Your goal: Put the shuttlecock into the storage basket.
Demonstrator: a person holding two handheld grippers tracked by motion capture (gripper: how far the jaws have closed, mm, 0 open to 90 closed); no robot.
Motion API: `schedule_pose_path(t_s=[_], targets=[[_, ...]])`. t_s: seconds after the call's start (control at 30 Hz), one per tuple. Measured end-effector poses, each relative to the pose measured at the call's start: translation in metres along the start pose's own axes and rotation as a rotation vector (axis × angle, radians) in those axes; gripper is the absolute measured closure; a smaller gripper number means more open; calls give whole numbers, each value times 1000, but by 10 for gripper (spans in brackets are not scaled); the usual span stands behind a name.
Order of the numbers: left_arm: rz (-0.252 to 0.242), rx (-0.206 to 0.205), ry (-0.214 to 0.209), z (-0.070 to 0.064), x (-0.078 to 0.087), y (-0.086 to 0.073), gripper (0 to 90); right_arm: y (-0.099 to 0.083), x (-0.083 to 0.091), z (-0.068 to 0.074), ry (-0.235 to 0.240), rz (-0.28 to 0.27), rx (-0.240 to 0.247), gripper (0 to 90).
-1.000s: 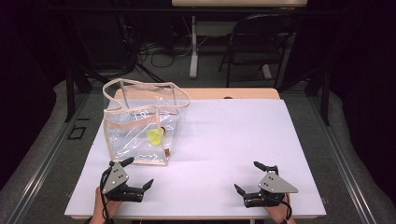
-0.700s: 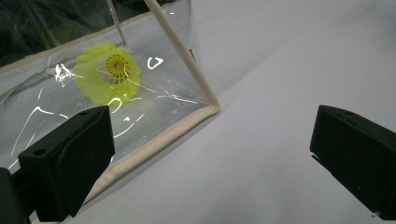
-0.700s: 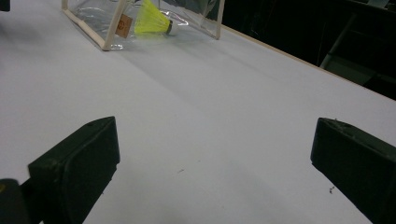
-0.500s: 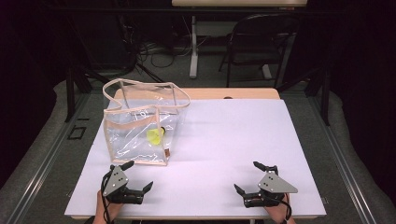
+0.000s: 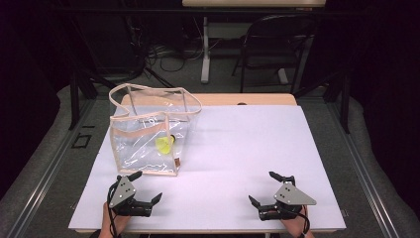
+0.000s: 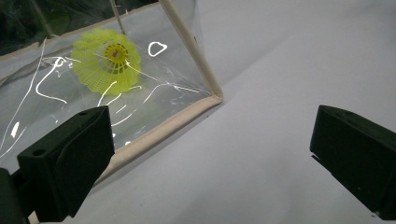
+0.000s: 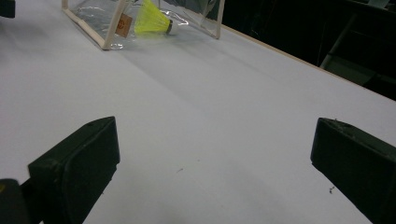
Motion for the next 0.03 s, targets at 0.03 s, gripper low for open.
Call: schedule_pose_path(t_s=[0.03], targets=[[2, -2, 0, 0, 0, 0, 0, 0, 0, 0, 1, 2, 0, 9]])
Point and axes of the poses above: each handheld gripper's, and its own axes: x roughly backward along the jaws, y roughly out of its top, z roughly to its left, the point moved 1 cm from there along -x, roughly forward along the jaws, and after that the axes turned 4 degrees about x, right-handed, at the moved point
